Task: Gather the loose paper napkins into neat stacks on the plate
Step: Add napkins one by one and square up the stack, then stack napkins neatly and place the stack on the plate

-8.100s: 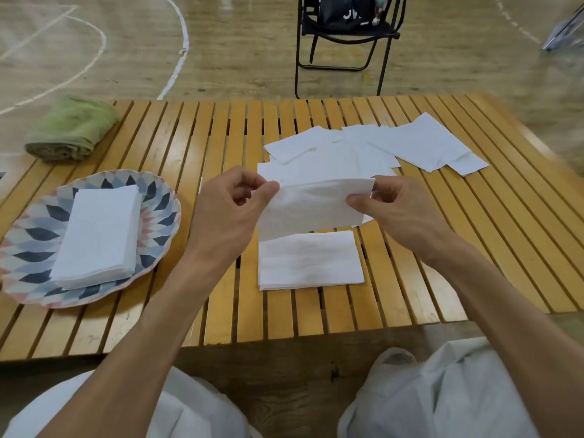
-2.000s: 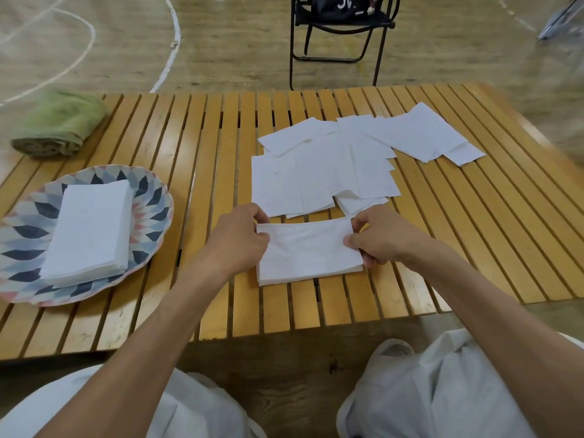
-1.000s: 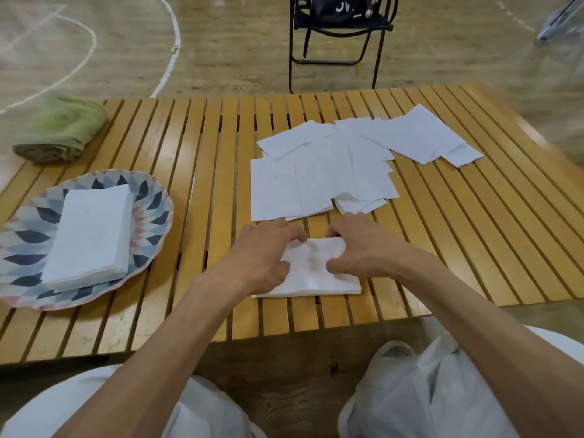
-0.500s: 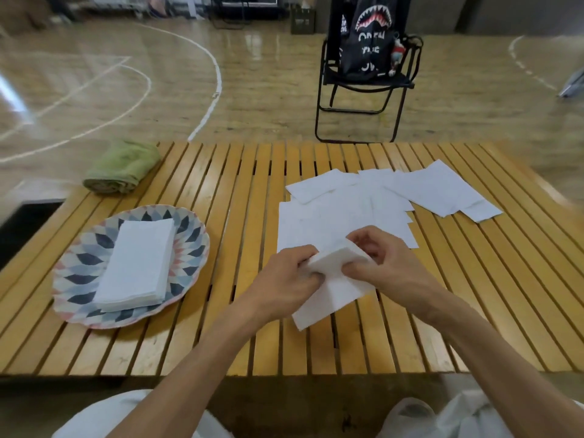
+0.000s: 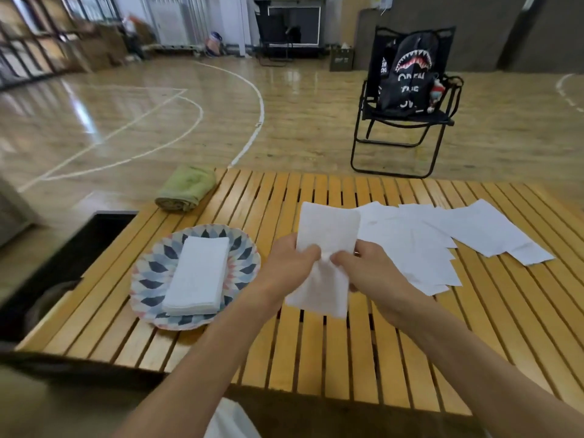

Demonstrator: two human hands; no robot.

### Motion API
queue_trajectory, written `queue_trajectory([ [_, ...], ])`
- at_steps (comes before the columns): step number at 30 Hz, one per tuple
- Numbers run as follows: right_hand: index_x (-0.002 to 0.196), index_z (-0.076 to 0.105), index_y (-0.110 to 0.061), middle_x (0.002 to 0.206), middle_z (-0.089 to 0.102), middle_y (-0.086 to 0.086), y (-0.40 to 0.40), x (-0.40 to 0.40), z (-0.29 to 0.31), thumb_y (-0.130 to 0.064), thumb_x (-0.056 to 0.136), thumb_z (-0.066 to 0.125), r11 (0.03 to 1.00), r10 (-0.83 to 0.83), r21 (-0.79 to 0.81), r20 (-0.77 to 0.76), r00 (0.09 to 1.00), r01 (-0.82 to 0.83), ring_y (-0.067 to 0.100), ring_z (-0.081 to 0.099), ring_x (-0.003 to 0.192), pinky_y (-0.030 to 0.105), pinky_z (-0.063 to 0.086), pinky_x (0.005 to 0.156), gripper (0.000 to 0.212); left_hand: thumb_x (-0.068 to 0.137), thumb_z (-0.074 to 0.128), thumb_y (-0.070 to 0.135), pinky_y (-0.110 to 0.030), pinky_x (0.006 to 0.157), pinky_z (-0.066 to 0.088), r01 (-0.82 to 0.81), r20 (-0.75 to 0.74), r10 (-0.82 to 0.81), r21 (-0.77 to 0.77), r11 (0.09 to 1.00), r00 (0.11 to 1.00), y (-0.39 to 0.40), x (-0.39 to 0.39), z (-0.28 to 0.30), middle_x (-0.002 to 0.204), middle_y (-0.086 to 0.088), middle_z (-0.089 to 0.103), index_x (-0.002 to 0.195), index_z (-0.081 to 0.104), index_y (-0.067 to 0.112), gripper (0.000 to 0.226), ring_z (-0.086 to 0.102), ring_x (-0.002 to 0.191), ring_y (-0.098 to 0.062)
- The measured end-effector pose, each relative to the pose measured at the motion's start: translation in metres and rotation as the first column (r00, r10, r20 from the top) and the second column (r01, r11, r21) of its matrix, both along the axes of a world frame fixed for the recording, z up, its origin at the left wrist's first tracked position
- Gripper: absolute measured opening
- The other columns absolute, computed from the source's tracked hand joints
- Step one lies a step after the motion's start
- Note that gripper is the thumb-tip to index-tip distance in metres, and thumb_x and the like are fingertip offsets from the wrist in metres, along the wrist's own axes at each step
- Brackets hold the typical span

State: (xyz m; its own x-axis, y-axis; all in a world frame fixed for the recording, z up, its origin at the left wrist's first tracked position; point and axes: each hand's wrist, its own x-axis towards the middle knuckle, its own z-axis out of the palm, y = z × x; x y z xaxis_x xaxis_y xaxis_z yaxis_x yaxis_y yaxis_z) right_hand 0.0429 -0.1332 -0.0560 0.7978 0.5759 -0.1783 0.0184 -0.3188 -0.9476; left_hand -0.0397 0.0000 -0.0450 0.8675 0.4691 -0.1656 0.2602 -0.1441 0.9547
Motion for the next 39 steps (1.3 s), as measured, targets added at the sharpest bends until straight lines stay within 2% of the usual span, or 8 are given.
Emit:
queue_trajectory([
  [6, 0.109, 0.064, -0.016, 0.102, 0.073, 0.002, 0.081, -0.021, -0.005, -0.024, 0.094, 0.059, 0.995, 0.089, -0.02, -0.186, 0.979, -0.094, 0.023, 0.069, 0.093, 0.033, 0.049, 0.069, 0.017, 0.094, 0.054, 0.028, -0.037, 0.076, 0.053, -0.199, -0.102, 0.203, 0.047, 0.979, 0.974, 0.083, -0.045, -0.003, 0.097, -0.008, 0.069, 0.095, 0.068, 0.015, 0.019, 0.066, 0.091, -0.024],
  [9, 0.107, 0.065, -0.016, 0.096, 0.072, 0.001, 0.123, -0.034, -0.008, -0.025, 0.094, 0.061, 0.991, 0.121, -0.024, -0.224, 0.967, -0.129, 0.018, 0.068, 0.084, 0.026, 0.049, 0.059, 0.016, 0.093, 0.057, 0.021, -0.038, 0.078, 0.052, -0.305, -0.112, 0.315, 0.094, 0.948, 0.943, 0.121, -0.064, -0.008, 0.1, -0.013, 0.068, 0.09, 0.069, 0.011, 0.015, 0.065, 0.095, -0.028],
  [13, 0.096, 0.065, -0.01, 0.08, 0.067, 0.003, 0.17, -0.042, -0.016, -0.02, 0.092, 0.062, 0.984, 0.128, -0.105, -0.156, 0.979, -0.146, 0.015, 0.059, 0.063, 0.022, 0.041, 0.045, 0.011, 0.092, 0.061, 0.019, -0.042, 0.085, 0.054, -0.388, -0.107, 0.408, 0.165, 0.907, 0.907, 0.16, -0.081, -0.017, 0.102, -0.01, 0.068, 0.093, 0.071, 0.013, 0.012, 0.064, 0.097, -0.027],
  [19, 0.087, 0.059, -0.018, 0.084, 0.069, 0.002, 0.21, -0.048, -0.038, -0.018, 0.089, 0.061, 0.966, 0.128, -0.219, -0.059, 0.99, -0.138, 0.015, 0.069, 0.069, 0.015, 0.037, 0.034, 0.003, 0.093, 0.062, 0.02, -0.037, 0.086, 0.054, -0.353, -0.116, 0.406, 0.319, 0.88, 0.907, 0.189, -0.089, -0.04, 0.123, -0.002, 0.062, 0.106, 0.069, 0.015, 0.016, 0.059, 0.107, -0.021],
  [26, 0.09, 0.067, -0.011, 0.086, 0.072, 0.005, 0.225, -0.049, -0.054, -0.021, 0.087, 0.061, 0.949, 0.14, -0.292, 0.05, 0.989, -0.12, 0.02, 0.073, 0.076, 0.035, 0.064, 0.065, 0.012, 0.094, 0.063, 0.023, -0.022, 0.061, 0.043, -0.357, -0.13, 0.432, 0.383, 0.852, 0.892, 0.199, -0.087, -0.058, 0.112, 0.0, 0.062, 0.114, 0.065, 0.016, 0.021, 0.059, 0.102, -0.018],
  [31, 0.099, 0.064, -0.01, 0.086, 0.067, 0.005, 0.222, -0.052, -0.058, -0.021, 0.09, 0.059, 0.945, 0.162, -0.304, 0.103, 0.981, -0.124, 0.019, 0.07, 0.073, 0.016, 0.043, 0.039, 0.015, 0.093, 0.064, 0.025, -0.035, 0.08, 0.055, -0.344, -0.145, 0.446, 0.448, 0.825, 0.883, 0.196, -0.087, -0.063, 0.107, 0.0, 0.062, 0.121, 0.063, 0.014, 0.03, 0.057, 0.1, -0.018],
  [34, 0.096, 0.065, -0.009, 0.085, 0.067, 0.007, 0.222, -0.052, -0.061, -0.021, 0.089, 0.059, 0.943, 0.168, -0.309, 0.116, 0.979, -0.125, 0.021, 0.07, 0.075, 0.02, 0.047, 0.046, 0.015, 0.093, 0.065, 0.025, -0.037, 0.083, 0.056, -0.334, -0.145, 0.452, 0.487, 0.807, 0.88, 0.195, -0.087, -0.065, 0.107, -0.001, 0.062, 0.122, 0.063, 0.014, 0.031, 0.058, 0.1, -0.018],
  [39, 0.097, 0.064, -0.011, 0.085, 0.064, 0.004, 0.221, -0.054, -0.067, -0.026, 0.092, 0.059, 0.94, 0.173, -0.321, 0.143, 0.975, -0.12, 0.018, 0.066, 0.078, 0.021, 0.047, 0.053, 0.017, 0.092, 0.066, 0.029, -0.026, 0.069, 0.051, -0.324, -0.138, 0.456, 0.529, 0.784, 0.879, 0.193, -0.09, -0.068, 0.111, -0.003, 0.064, 0.125, 0.06, 0.013, 0.036, 0.058, 0.097, -0.016],
])
